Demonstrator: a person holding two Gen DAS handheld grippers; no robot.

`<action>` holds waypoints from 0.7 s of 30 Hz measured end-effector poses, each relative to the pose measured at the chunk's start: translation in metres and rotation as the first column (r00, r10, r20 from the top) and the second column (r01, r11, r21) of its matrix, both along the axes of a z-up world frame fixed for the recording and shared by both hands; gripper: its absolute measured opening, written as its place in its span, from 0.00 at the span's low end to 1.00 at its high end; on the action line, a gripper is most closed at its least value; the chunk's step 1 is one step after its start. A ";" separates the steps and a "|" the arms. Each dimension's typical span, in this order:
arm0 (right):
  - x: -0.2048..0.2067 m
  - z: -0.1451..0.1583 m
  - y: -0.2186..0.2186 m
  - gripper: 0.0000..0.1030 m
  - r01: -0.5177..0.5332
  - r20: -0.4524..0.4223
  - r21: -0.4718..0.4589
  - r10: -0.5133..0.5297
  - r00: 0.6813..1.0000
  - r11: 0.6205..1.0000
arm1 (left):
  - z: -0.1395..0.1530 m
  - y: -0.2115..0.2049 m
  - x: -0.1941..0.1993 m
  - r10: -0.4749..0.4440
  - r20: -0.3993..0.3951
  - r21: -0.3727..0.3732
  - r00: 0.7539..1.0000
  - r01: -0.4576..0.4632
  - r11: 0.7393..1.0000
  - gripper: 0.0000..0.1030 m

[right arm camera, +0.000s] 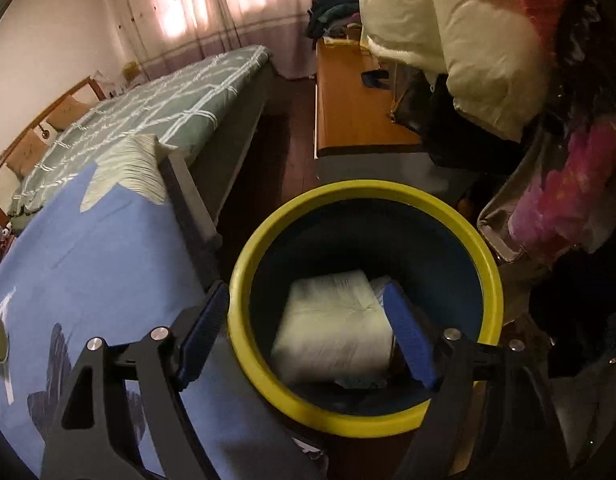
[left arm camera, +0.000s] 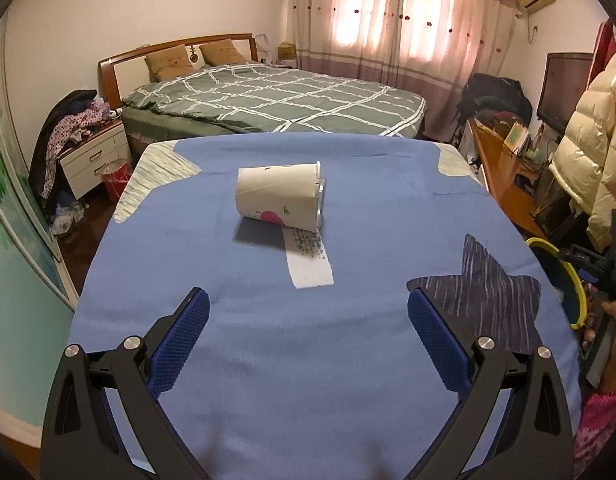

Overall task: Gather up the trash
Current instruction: 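Grasp the white paper cup by its rim with the right tool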

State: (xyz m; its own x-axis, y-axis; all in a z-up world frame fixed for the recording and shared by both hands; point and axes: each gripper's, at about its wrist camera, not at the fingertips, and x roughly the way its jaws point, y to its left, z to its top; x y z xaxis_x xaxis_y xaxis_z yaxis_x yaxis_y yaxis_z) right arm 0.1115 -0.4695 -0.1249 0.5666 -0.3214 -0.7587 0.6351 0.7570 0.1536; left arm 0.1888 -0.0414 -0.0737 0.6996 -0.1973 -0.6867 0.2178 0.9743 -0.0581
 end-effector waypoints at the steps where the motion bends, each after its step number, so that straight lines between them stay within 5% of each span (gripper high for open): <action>1: -0.003 0.002 0.008 0.73 -0.020 0.031 0.010 0.020 0.999 1.000 | 0.000 -0.001 0.003 -0.003 0.000 0.006 1.000 0.003 1.000 0.95; 9: 0.004 0.008 0.077 0.75 -0.200 0.058 -0.072 0.205 0.977 0.977 | -0.005 0.001 0.049 -0.017 -0.021 0.061 1.000 0.018 0.998 0.95; 21: 0.010 0.005 0.076 0.76 -0.204 0.034 -0.056 0.206 0.978 0.977 | -0.021 -0.004 0.127 -0.097 -0.074 0.118 0.993 0.105 0.987 0.95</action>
